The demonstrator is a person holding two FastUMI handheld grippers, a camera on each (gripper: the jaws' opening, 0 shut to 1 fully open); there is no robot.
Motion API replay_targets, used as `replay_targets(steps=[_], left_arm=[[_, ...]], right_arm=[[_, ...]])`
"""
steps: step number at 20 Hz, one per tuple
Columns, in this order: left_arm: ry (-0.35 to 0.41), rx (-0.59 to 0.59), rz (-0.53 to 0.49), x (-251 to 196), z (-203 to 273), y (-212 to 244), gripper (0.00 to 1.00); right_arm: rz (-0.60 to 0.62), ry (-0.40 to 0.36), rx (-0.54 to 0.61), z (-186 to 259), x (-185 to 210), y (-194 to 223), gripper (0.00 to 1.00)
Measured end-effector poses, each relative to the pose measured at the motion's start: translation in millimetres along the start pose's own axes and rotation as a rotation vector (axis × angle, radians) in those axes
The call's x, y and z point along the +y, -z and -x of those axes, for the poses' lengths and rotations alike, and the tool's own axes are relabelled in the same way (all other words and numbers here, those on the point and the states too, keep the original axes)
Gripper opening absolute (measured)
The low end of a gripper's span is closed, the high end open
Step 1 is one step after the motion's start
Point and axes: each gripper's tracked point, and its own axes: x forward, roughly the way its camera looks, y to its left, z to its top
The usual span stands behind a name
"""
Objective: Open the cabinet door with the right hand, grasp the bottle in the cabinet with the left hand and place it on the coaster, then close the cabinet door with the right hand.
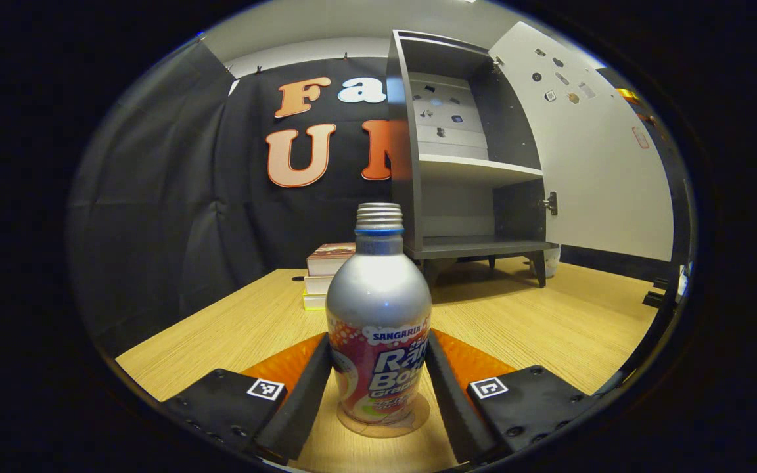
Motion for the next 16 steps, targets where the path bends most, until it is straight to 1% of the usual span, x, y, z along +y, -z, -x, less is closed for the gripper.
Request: replay_targets(steps=[3, 5, 10, 12, 13, 16], left_arm=[[-0.011, -0.008, -0.011, -2, 2, -6, 0.88], [-0.026, -0.016, -0.023, -3, 8, -13, 0.93], [-0.034, -0.049, -0.071, -6, 25, -42, 0.93], [-0.030, -0.064, -0.074, -8, 31, -56, 0.93], [-0.029, -0.076, -0.071, -9, 33, -66, 0.91], [-0.051, -0.087, -0.077, -8, 32, -87, 0.92]], right_arm=[[-0.001, 0.004, 0.006, -1, -2, 1, 0.78], [0.003, 0.012, 0.022, -1, -3, 5, 0.78], [0.007, 0.014, 0.011, 0, -4, 2, 0.81], [0.006, 0.009, 0.014, 1, -5, 3, 0.82], [0.008, 0.008, 0.014, 2, -5, 2, 0.82], [0.014, 0.001, 0.022, 7, -4, 3, 0.84]])
